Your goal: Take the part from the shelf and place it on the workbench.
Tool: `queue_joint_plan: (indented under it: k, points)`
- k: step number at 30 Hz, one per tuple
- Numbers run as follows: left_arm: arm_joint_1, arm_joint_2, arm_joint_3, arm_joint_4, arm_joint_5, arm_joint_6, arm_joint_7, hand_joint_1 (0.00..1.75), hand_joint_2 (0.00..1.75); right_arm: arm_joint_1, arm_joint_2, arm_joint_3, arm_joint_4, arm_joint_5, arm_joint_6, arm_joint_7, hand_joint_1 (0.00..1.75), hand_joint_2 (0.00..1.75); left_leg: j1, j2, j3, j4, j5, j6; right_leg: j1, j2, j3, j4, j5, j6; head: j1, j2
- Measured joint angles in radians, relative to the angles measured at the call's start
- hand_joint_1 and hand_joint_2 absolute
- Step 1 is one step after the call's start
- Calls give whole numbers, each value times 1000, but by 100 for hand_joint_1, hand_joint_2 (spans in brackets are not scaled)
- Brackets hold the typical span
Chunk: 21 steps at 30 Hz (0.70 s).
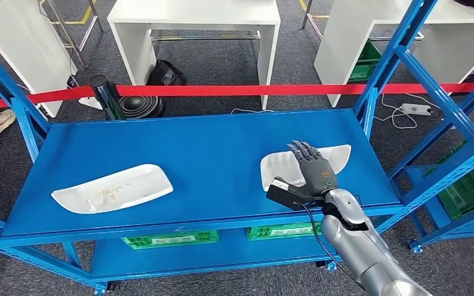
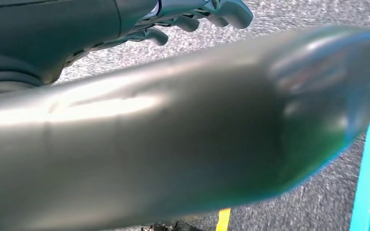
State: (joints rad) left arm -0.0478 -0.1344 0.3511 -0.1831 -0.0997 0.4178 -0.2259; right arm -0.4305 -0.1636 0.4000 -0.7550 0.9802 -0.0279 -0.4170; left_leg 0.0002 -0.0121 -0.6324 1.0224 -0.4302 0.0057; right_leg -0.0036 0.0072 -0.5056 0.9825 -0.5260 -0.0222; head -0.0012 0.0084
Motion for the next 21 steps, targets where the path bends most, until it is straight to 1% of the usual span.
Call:
queue_joint_plan:
  k: [2,3,4,5,6,7,8,9,10,11,12,13,14,15,16,17,18,19,20,21]
  points:
    - [-1,-1,4,0,1,6,3,0,0,-1,3,0,10,3,-8,2,0,0,-4,0,0,3,-4,7,-5,-1,3,-3,-1,25,0,0]
    - [-1,-1,6,0,2,7,3,0,0,-1,5,0,15,4,-12,3,0,0,-6,0,0,5,-4,10,-7,-1,4,-4,-1,35,1,0]
    - [-2,-1,8,0,2,7,3,0,0,-1,7,1,18,6,-15,4,0,0,-7,0,1,4,-3,13,-9,0,5,-4,0,42,0,0]
    - [-3,-1,11,0,2,8,3,0,0,-1,8,1,21,6,-19,5,0,0,-6,1,3,1,-1,17,-11,-1,6,0,-3,47,0,0]
    - [-3,-1,12,-1,2,8,3,0,0,-1,9,2,24,7,-21,6,0,0,-4,1,4,-2,1,20,-12,-1,1,13,-13,49,1,0]
    - [-4,-2,14,-1,2,8,3,0,0,-2,9,2,27,7,-24,8,0,0,-2,2,6,-6,3,24,-12,-2,-13,46,-34,50,3,0]
    - [-5,-2,14,-1,2,8,2,0,0,-2,9,3,29,7,-26,10,0,0,-1,3,7,-8,5,26,-12,-3,-37,99,-65,50,5,0]
    - [-5,-2,15,-1,2,10,2,0,0,-2,9,3,34,8,-29,13,0,0,-2,4,7,-8,5,27,-12,-3,-71,169,-100,49,6,0]
    - [-5,-2,15,-1,2,11,2,0,0,-1,9,4,38,10,-32,15,0,0,-3,4,5,-7,5,27,-12,-3,-106,239,-128,48,8,0]
    - [-5,-2,15,-1,2,13,2,0,0,1,9,4,43,13,-35,17,0,0,-3,5,4,-6,5,27,-12,-3,-131,287,-140,47,8,0]
    - [-5,-2,15,-1,2,14,2,0,0,2,9,4,46,17,-40,19,0,0,-4,5,2,-3,6,26,-12,-3,-139,302,-132,45,8,0]
    - [-5,-2,15,-1,1,16,2,0,0,3,9,5,49,21,-47,22,0,0,-4,5,0,0,6,25,-12,-3,-126,273,-105,42,8,0]
    - [-5,-3,16,-1,0,17,1,0,0,3,9,5,51,25,-54,25,0,0,-4,5,-2,3,7,23,-12,-3,-96,211,-68,39,9,0]
    - [-6,-3,16,-1,0,18,0,0,0,2,10,6,52,28,-61,29,0,0,-3,5,-4,6,8,19,-12,-4,-61,141,-42,35,9,0]
    - [-6,-4,16,-1,-1,20,-1,0,0,2,10,6,53,32,-68,31,0,0,-3,4,-6,8,10,13,-9,-4,-35,87,-18,31,9,0]
    - [-6,-4,16,-1,-1,21,-2,0,0,1,10,7,54,35,-73,33,0,0,-4,3,-8,9,13,7,-6,-4,-22,54,-8,26,9,0]
    - [-6,-4,16,-1,-2,23,-3,0,0,0,11,7,55,39,-78,33,0,0,-4,3,-10,9,18,-1,-2,-3,-21,46,-6,22,8,0]
    - [-6,-5,16,-1,-2,26,-5,0,0,0,12,7,56,42,-83,33,0,0,-4,2,-11,6,23,-10,1,-3,-26,46,1,16,8,0]
    - [-6,-4,16,-1,-3,30,-9,0,0,-1,13,8,57,46,-88,34,0,0,-3,2,-14,6,25,-18,-1,-3,-30,42,5,8,8,0]
    - [-5,-4,16,-1,-3,34,-15,0,0,-2,15,8,57,51,-93,37,0,0,-2,3,-19,10,20,-26,-3,-3,-34,39,11,1,8,0]
